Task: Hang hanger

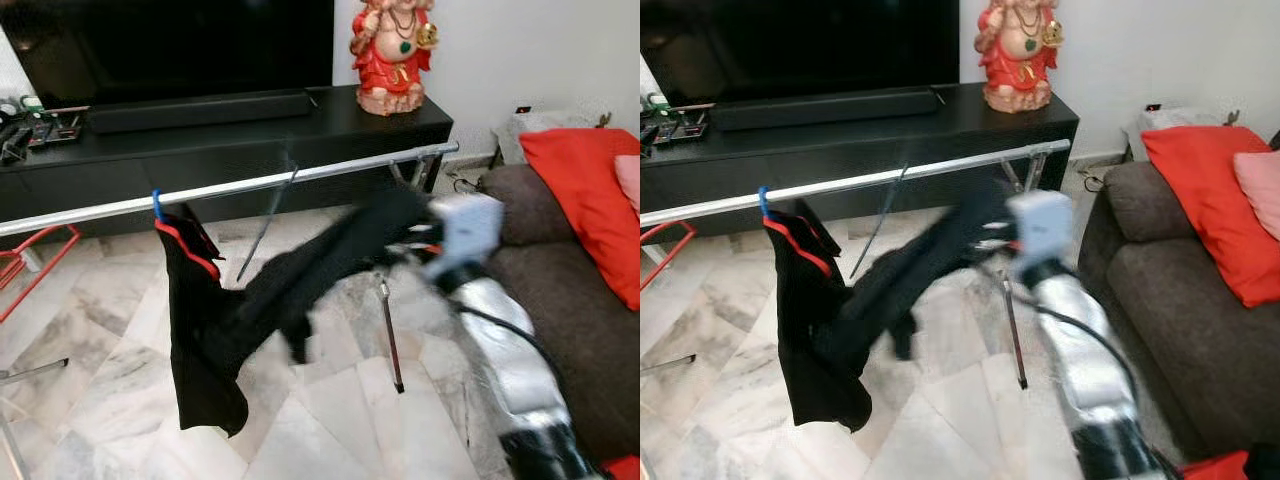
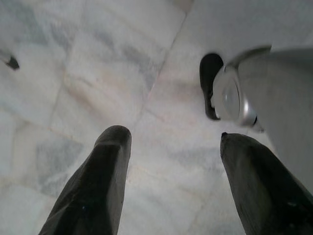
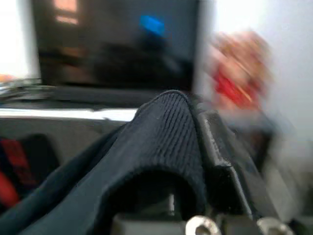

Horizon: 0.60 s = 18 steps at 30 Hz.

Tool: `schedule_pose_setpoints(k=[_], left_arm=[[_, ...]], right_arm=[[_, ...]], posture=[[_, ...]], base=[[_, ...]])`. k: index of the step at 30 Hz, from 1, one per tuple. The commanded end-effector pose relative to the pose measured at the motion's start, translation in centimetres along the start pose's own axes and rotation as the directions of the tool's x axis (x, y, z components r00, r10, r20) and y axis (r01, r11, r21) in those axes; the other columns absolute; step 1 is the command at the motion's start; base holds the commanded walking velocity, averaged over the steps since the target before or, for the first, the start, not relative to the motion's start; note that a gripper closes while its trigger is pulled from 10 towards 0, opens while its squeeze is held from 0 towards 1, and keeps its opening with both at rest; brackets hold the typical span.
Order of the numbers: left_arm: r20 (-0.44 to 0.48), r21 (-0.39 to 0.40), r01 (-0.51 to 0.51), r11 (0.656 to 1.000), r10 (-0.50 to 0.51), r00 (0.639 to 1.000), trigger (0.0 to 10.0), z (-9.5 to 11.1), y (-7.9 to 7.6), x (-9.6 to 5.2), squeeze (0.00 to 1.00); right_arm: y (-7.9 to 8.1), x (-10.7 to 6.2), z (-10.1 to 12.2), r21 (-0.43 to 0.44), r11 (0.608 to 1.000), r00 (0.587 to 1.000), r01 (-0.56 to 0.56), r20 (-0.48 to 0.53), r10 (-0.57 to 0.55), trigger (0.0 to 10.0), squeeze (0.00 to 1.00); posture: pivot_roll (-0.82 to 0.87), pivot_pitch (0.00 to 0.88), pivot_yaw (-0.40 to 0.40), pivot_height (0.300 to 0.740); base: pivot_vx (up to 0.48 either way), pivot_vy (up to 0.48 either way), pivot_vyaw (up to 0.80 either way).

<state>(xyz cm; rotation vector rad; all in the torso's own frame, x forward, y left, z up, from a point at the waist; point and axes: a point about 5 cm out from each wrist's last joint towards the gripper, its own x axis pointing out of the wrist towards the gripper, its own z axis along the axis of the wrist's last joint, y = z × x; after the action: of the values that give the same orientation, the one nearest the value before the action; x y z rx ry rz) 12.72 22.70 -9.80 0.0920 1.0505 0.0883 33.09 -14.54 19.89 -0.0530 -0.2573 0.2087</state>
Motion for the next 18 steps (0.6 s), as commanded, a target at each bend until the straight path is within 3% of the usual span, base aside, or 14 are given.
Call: schedule_pose_setpoints(k=[1,4,6,11,12,15,18], left_arm=[[-0.027,0.016,0.0,1.0,0.0,1.0,10.0,-0.7,0.3,-0.2,0.0],[-0.013,0.023,0.001,1.0,0.0,1.0,10.0,0.1,0.3,0.0,0.0],[-0.011,0.024,0.001,1.0,-0.001,1.0,10.0,0.2,0.3,0.0,0.0],[0.033,0.014,-0.01,1.0,0.009,0.999,10.0,2.5,0.2,0.5,0.0],[0.036,0.019,-0.007,1.0,0.006,0.999,10.0,2.8,0.1,0.6,0.0],[0.039,0.017,-0.009,1.0,0.009,0.999,10.0,3.4,0.0,0.7,0.0],[0.05,0.002,-0.02,1.0,0.02,0.999,10.0,4.0,0.3,0.7,0.0]], right_arm=[[-1.0,-0.6,0.0,0.073,0.995,0.997,0.073,-0.014,-0.072,10.0,0.0],[-2.2,-2.2,-1.8,0.121,0.972,0.978,0.2,-0.09,-0.189,10.0,0.0],[-2.2,-2.3,-2.0,0.115,0.971,0.975,0.208,-0.101,-0.197,10.0,0.0],[-2.4,-3.5,-7.0,0.163,0.939,0.926,0.304,-0.282,-0.251,10.0,0.0],[-2.1,-3.9,-8.9,0.141,0.942,0.904,0.304,-0.356,-0.238,10.0,0.0],[-1.1,-4.5,-11.5,0.147,0.944,0.869,0.297,-0.452,-0.203,10.0,0.0],[-0.5,-4.7,-12.1,0.165,0.941,0.863,0.294,-0.47,-0.187,10.0,0.0]], posture=[[-0.05,0.124,0.026,0.74],[-0.06,0.126,0.027,0.74],[-0.06,0.126,0.027,0.74],[-0.05,0.127,0.023,0.74],[-0.05,0.127,0.025,0.74],[-0.04,0.123,0.021,0.74],[-0.03,0.12,0.017,0.74]], base=[[0.0,0.0,0.0],[0.0,0.0,0.0],[0.0,0.0,0.0],[0.0,0.0,0.0],[0.0,0.0,0.0],[0.0,0.0,0.0],[0.0,0.0,0.0]])
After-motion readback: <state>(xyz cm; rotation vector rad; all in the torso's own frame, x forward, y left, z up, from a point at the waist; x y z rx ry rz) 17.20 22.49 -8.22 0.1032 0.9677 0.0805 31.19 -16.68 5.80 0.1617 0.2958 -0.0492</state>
